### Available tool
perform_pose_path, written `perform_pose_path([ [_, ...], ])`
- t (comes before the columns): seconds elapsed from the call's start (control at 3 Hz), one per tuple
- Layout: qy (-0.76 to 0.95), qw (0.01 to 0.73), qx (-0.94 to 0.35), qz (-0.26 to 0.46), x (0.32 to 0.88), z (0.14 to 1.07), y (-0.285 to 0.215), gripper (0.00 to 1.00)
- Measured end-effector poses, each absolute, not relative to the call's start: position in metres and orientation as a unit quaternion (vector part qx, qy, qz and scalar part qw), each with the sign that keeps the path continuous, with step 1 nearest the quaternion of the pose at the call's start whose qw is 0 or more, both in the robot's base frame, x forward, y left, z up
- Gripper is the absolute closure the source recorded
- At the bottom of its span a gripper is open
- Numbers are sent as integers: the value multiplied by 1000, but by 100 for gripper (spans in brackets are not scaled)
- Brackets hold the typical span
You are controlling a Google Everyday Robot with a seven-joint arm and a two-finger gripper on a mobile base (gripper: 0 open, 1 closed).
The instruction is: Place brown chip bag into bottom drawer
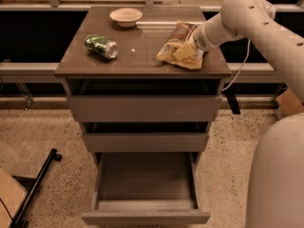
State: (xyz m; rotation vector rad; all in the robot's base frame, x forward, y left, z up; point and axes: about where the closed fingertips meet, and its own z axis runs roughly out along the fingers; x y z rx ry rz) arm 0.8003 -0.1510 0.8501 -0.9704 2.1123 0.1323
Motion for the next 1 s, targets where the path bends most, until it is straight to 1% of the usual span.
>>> perform_pose_path([
  [0.33,831,392,-390,53,789,855,-147,74],
  [0.67,812,391,-429,61,768,882,-132,96],
  [1.0,790,378,-478,69,737,907,-119,100],
])
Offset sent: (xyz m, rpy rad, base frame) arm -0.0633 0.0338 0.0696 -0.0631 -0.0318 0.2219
